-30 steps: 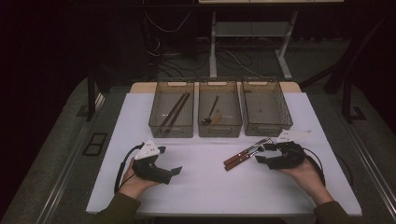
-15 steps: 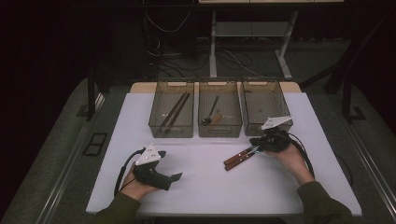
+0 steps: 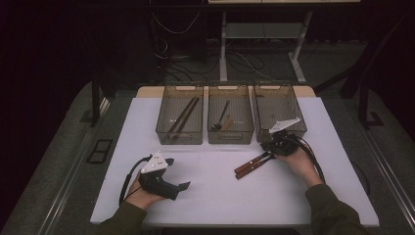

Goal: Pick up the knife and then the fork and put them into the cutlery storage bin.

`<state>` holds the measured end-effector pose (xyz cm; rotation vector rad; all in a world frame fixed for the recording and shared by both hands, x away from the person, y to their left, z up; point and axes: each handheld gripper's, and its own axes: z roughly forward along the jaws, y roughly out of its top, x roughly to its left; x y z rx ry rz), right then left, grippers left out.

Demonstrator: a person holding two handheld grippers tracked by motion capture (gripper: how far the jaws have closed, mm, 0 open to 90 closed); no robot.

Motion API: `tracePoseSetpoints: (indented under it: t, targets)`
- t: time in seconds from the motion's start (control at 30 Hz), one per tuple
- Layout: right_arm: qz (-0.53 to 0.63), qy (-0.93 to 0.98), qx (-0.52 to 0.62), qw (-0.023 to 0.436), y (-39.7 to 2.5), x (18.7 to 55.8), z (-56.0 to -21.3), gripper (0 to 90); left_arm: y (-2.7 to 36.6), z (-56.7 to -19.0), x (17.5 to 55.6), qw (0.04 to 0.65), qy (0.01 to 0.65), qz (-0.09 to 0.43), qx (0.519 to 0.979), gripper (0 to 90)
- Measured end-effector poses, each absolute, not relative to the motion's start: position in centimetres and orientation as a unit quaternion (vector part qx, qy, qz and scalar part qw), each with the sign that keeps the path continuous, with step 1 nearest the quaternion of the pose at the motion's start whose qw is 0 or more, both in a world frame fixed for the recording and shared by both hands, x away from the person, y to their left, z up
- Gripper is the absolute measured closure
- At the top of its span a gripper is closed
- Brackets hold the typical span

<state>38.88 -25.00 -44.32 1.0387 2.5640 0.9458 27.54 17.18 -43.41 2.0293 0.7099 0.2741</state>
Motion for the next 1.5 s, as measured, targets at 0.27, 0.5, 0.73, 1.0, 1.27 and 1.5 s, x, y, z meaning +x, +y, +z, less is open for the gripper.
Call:
tracePoseSetpoints:
  t: [0.27,0.5,0.73,1.0,1.27,1.5]
  targets:
    - [0.307,0.881,0.344,0.108,-25.3,38.6,-44.3,90.0,17.2,-43.4,27.5,0.468,0.286,0.109,0.829,0.0]
    - [0.293,0.890,0.334,0.104,-25.8,37.8,-44.0,90.0,17.2,-43.4,27.5,0.469,0.284,0.104,0.830,0.0]
    - [0.284,0.896,0.326,0.099,-26.0,36.7,-43.9,90.0,17.1,-43.5,27.4,0.470,0.274,0.097,0.834,0.0]
    - [0.277,0.902,0.317,0.093,-26.2,35.2,-43.7,90.0,16.9,-43.6,27.3,0.472,0.262,0.092,0.837,0.0]
    - [0.286,0.898,0.322,0.088,-26.4,35.1,-43.7,90.0,16.8,-43.8,27.3,0.474,0.259,0.088,0.837,0.0]
    - [0.338,0.876,0.332,0.083,-26.7,34.5,-42.7,72.1,16.8,-43.8,27.3,0.476,0.261,0.088,0.835,0.0]
